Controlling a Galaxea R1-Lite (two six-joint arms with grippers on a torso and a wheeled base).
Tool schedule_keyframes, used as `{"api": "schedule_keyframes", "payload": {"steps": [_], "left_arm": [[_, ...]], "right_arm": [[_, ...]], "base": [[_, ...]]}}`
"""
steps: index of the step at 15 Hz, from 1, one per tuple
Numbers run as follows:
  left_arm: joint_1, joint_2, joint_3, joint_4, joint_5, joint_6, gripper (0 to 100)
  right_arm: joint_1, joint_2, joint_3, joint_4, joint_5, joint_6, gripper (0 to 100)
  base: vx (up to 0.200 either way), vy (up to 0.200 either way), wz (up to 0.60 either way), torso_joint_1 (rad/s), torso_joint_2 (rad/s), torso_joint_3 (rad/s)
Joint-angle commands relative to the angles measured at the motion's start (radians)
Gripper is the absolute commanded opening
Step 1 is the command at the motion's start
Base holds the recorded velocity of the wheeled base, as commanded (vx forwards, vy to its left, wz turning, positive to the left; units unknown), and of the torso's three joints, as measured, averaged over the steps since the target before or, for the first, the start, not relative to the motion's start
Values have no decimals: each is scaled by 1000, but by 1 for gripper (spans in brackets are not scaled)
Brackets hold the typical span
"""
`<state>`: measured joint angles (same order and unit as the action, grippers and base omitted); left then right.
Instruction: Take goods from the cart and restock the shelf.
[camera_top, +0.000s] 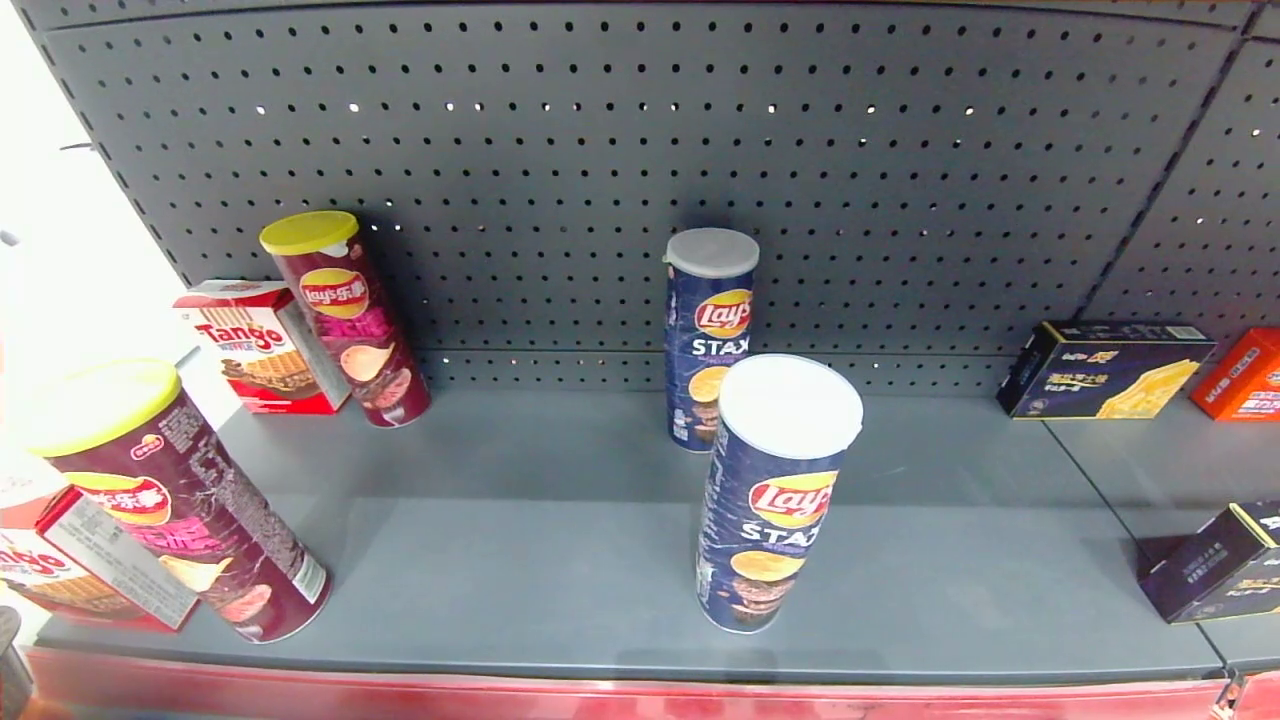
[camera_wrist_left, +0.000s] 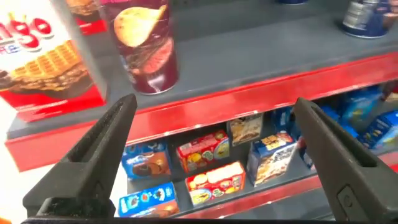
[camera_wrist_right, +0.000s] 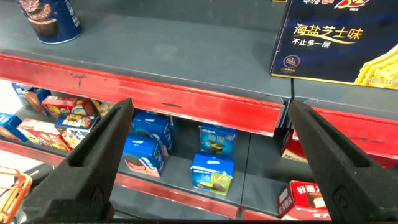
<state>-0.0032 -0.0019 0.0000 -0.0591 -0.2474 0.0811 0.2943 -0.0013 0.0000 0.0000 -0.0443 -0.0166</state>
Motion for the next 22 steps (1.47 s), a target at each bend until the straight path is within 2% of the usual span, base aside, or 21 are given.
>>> {"api": "schedule_keyframes", "payload": {"steps": [1,2,3,6,10,15,16,17,18,19,22], "left_arm": [[0,2,0,1,42,2,100],[0,2,0,76,198,25,100],[0,2,0,71,215,20,100],[0,2,0,64,211,6,100],[0,2,0,62,145,8,100],[-4,5,0,68,145,8,100],[-3,3,0,68,145,8,100],[-3,3,0,68,145,8,100],[-4,5,0,70,143,8,100],[-6,10,-2,70,143,6,100],[-9,25,0,70,143,6,100]], "right_arm": [[0,1,0,0,0,0,100],[0,1,0,0,0,0,100],[0,1,0,0,0,0,100],[0,1,0,0,0,0,100],[2,1,0,2,3,0,100],[-7,52,-11,-3,20,-3,100],[-10,211,-219,-25,0,56,100],[-1,374,-339,-25,-14,141,100],[-1,446,-410,-34,-3,142,100],[2,549,-518,-31,61,81,100],[11,715,-545,-37,98,47,100]], "base": [[0,0,0,0,0,0],[0,0,0,0,0,0],[0,0,0,0,0,0],[0,0,0,0,0,0],[0,0,0,0,0,0],[0,0,0,0,0,0],[0,0,0,0,0,0],[0,0,0,0,0,0],[0,0,0,0,0,0],[0,0,0,0,0,0],[0,0,0,0,0,0]]}}
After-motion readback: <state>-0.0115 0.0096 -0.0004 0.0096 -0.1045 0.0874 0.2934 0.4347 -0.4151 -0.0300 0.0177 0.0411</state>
